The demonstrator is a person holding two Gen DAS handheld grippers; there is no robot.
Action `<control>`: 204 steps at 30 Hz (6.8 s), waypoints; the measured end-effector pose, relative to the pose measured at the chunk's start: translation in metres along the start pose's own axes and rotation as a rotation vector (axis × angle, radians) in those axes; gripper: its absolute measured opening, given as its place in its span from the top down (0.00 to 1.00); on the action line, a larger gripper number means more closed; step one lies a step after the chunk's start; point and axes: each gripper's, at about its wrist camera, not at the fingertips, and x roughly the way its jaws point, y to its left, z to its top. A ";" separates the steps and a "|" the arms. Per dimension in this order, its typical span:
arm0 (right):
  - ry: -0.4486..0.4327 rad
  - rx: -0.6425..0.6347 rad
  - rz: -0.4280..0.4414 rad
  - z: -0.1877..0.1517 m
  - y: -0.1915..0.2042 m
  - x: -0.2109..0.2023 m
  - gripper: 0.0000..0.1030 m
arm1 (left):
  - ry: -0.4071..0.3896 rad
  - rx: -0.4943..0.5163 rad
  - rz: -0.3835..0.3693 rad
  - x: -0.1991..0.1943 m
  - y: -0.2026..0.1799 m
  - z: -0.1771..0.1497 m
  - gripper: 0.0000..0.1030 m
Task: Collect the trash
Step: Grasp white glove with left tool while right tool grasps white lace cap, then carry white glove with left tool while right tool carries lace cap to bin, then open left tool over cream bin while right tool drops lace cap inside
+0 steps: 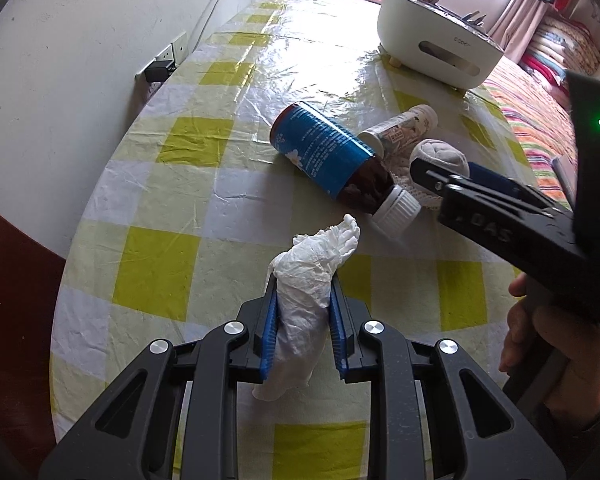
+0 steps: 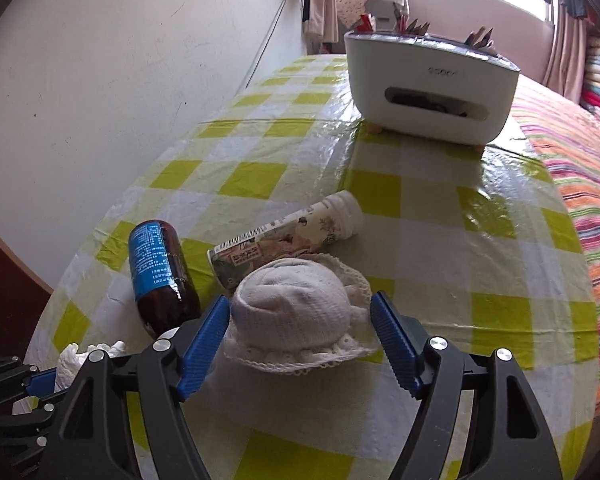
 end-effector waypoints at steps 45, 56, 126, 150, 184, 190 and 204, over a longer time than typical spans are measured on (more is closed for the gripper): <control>-0.191 0.191 -0.028 -0.178 -0.104 -0.221 0.48 | -0.116 0.353 -0.088 -0.050 -0.180 -0.085 0.79; -0.216 0.276 -0.075 -0.207 -0.135 -0.247 0.48 | -0.129 0.450 -0.097 -0.054 -0.224 -0.111 0.79; -0.346 0.566 -0.230 -0.294 -0.235 -0.335 0.47 | -0.116 0.752 -0.221 -0.063 -0.387 -0.207 0.78; -0.356 0.635 -0.296 -0.308 -0.259 -0.346 0.47 | -0.095 0.814 -0.246 -0.049 -0.419 -0.220 0.78; -0.350 0.702 -0.337 -0.317 -0.276 -0.346 0.43 | -0.100 0.836 -0.250 -0.032 -0.432 -0.223 0.35; -0.365 0.728 -0.348 -0.319 -0.280 -0.348 0.34 | -0.119 0.852 -0.231 -0.038 -0.431 -0.223 0.29; -0.379 0.765 -0.311 -0.313 -0.279 -0.345 0.28 | -0.149 0.725 -0.088 -0.051 -0.378 -0.176 0.21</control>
